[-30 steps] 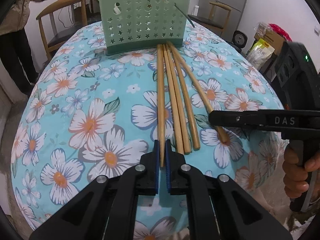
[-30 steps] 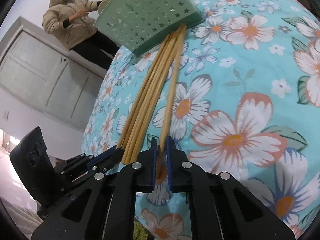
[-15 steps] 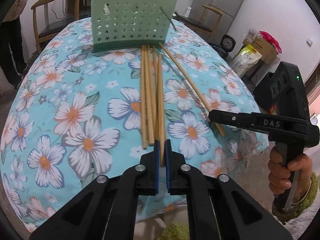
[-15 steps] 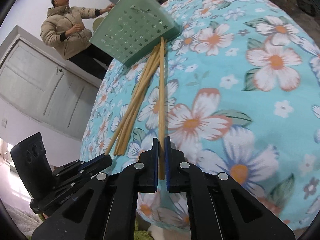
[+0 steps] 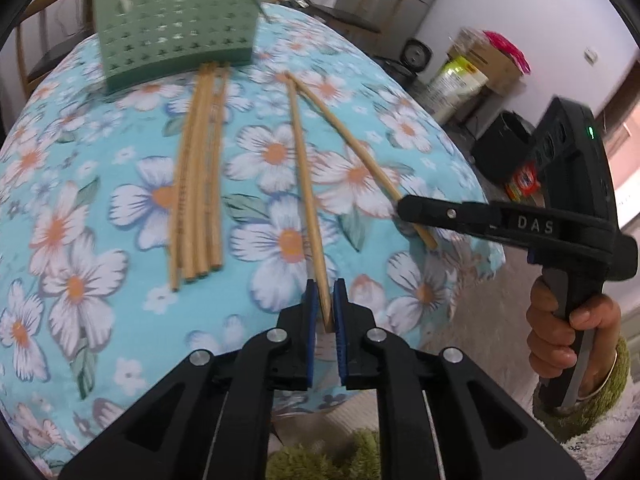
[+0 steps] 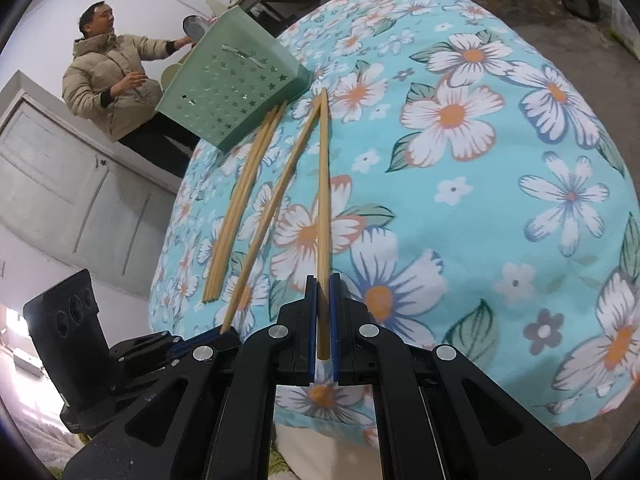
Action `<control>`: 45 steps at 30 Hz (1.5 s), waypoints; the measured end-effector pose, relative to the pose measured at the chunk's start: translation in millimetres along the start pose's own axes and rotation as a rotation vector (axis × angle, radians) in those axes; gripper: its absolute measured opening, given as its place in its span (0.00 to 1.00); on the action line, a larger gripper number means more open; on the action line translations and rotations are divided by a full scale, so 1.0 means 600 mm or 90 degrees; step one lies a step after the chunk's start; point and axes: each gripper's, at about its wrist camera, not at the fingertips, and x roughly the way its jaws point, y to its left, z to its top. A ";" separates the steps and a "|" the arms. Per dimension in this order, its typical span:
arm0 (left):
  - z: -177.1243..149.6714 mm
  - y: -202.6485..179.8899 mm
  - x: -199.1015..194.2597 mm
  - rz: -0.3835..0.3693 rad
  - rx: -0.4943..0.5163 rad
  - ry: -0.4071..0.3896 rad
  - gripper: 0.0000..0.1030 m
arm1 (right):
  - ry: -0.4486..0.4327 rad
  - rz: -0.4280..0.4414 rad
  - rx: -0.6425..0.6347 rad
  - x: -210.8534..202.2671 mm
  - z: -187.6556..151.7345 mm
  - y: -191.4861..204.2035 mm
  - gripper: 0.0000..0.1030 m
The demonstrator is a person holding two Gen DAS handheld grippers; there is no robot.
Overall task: Organize utensils
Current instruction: 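Lift the chopsticks off the cloth with both tools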
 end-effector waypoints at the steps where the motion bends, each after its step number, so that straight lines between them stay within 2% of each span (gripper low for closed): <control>1: 0.001 -0.005 0.002 0.000 0.010 0.001 0.09 | 0.002 -0.003 -0.003 0.001 0.000 0.002 0.07; 3: 0.004 -0.010 0.002 0.000 0.021 0.002 0.13 | 0.006 -0.011 -0.013 0.002 0.001 0.006 0.07; 5: 0.008 -0.011 0.000 0.004 0.028 -0.001 0.24 | 0.008 -0.022 -0.026 0.005 0.003 0.012 0.09; 10: 0.022 -0.002 -0.005 0.006 0.032 -0.011 0.33 | 0.006 -0.045 -0.058 0.012 0.006 0.030 0.18; 13: 0.037 0.004 0.002 0.005 0.032 -0.010 0.34 | 0.003 -0.056 -0.075 0.015 0.011 0.038 0.23; 20: 0.067 0.012 0.037 0.014 0.033 0.012 0.34 | -0.013 -0.087 -0.105 0.022 0.029 0.048 0.24; 30: 0.089 0.012 0.064 0.016 0.038 0.013 0.33 | -0.005 -0.066 -0.080 0.044 0.047 0.026 0.22; 33: 0.096 0.013 0.068 0.021 0.039 0.008 0.31 | -0.008 -0.062 -0.069 0.047 0.052 0.019 0.15; 37: 0.104 0.022 0.074 0.024 0.024 0.000 0.19 | -0.010 -0.049 -0.045 0.050 0.060 0.005 0.05; 41: 0.111 0.031 0.076 0.024 0.006 -0.005 0.08 | -0.015 -0.029 -0.023 0.045 0.060 -0.007 0.04; 45: 0.112 0.035 0.076 0.019 -0.008 -0.012 0.06 | -0.023 -0.033 -0.019 0.038 0.060 -0.009 0.04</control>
